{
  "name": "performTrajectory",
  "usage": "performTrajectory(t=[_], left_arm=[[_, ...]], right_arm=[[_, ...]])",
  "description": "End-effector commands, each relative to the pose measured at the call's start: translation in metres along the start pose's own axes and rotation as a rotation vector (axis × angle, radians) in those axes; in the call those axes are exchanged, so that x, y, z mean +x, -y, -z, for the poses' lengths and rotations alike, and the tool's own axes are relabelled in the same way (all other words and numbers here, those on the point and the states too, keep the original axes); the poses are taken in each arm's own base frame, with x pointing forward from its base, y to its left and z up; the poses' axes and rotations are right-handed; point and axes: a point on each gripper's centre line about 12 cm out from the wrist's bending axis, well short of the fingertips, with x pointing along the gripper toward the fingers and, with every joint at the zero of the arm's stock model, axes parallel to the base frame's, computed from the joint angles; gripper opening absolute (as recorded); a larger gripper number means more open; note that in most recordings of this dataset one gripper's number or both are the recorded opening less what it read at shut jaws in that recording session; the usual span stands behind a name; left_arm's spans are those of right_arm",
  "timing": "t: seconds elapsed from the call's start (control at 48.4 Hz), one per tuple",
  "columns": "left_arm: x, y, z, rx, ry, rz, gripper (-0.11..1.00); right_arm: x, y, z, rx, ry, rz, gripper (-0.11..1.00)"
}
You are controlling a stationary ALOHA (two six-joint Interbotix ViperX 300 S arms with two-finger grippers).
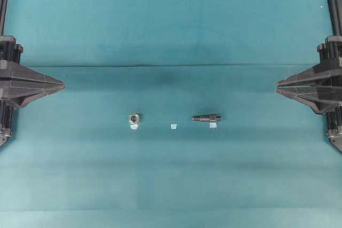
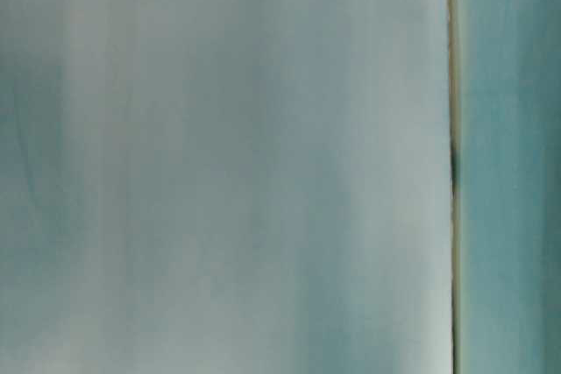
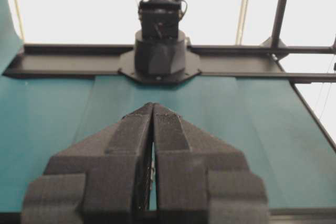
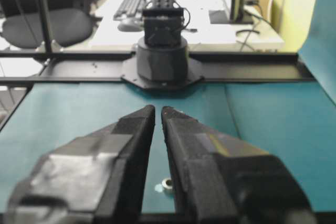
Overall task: Insert the washer onto the shaft with both hands.
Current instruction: 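Move both grippers down toward the washer and the shaft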
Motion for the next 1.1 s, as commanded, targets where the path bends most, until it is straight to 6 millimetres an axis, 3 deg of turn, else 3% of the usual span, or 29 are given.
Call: performTrajectory(t=[0.0, 0.062, 0.207, 0.496, 0.744, 1.075], left_arm=[[0.012, -0.003, 0.004, -0.003, -0.075, -0.011, 0.02], [0.019, -0.003, 0.008, -0.003, -0.135, -0.013, 0.02], [0.034, -0.003, 0.007, -0.002, -0.195, -0.013, 0.02], [0.064, -0.003, 0.016, -0.004, -0.331, -0.01, 0.02], [0.093, -0.001, 0.033, 0.008, -0.551, 0.0, 0.02], [0.12, 0.001, 0.053, 0.006, -0.749, 0.005, 0.02]], right_arm=[[0.003, 0.001, -0.002, 0.0, 0.0, 0.005, 0.0], [0.003, 0.002, 0.001, 0.038, -0.026, 0.016, 0.01], [0.003, 0.002, 0.01, 0.104, -0.114, 0.023, -0.08], [0.009, 0.001, 0.017, 0.144, -0.273, 0.028, -0.09], [0.031, 0.0, 0.027, 0.143, -0.482, 0.034, -0.09], [0.067, 0.0, 0.056, 0.127, -0.737, 0.043, -0.09]])
